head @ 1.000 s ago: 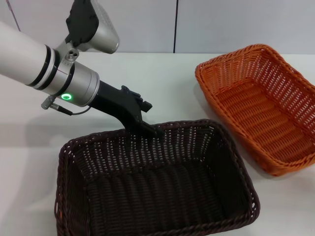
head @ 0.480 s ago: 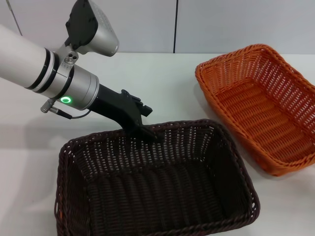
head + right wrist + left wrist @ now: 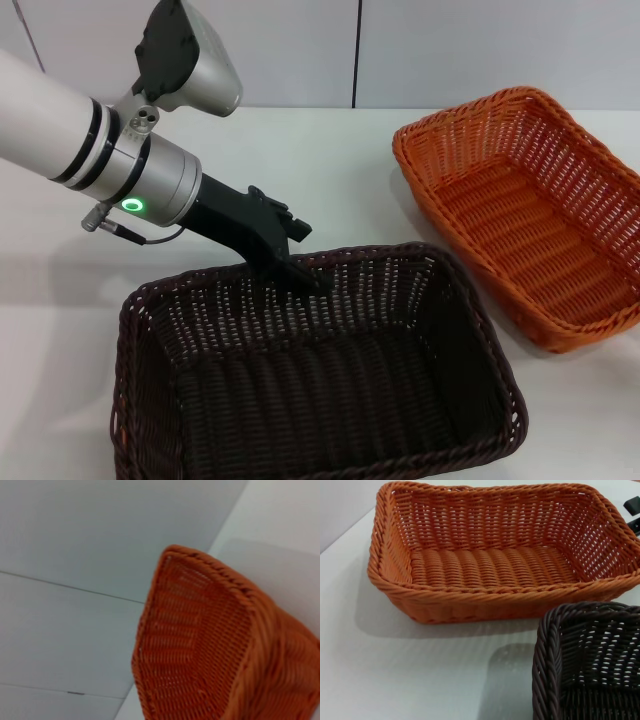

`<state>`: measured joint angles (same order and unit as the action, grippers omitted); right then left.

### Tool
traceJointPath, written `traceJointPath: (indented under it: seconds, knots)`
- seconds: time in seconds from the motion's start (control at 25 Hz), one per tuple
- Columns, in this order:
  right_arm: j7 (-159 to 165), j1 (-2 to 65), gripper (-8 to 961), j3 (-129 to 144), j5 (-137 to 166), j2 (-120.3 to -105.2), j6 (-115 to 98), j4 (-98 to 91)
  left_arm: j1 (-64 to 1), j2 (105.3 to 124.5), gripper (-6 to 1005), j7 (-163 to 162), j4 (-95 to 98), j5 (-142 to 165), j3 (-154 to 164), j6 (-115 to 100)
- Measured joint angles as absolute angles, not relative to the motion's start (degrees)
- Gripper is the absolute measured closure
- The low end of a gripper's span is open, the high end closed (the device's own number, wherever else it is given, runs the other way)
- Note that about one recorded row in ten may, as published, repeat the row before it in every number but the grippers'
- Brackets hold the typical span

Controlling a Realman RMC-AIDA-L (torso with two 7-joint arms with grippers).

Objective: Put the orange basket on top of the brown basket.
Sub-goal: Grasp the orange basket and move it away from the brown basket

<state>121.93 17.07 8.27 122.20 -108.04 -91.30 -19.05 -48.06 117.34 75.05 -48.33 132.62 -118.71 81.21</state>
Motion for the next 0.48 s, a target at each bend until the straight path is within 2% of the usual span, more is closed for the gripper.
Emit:
traceJointPath:
  seconds: [0.12, 0.48]
  knots:
    - [126.09, 17.89, 293, 8.26, 123.52, -107.22, -91.18, -19.32, -47.92, 117.28, 164, 75.07, -48.33, 132.62, -118.74, 81.36]
    - [133.96, 20.11, 293, 8.26, 123.68, -106.11, -90.90, -21.16, -47.17, 117.43, 164, 75.70, -48.14, 132.55, -118.73, 82.46]
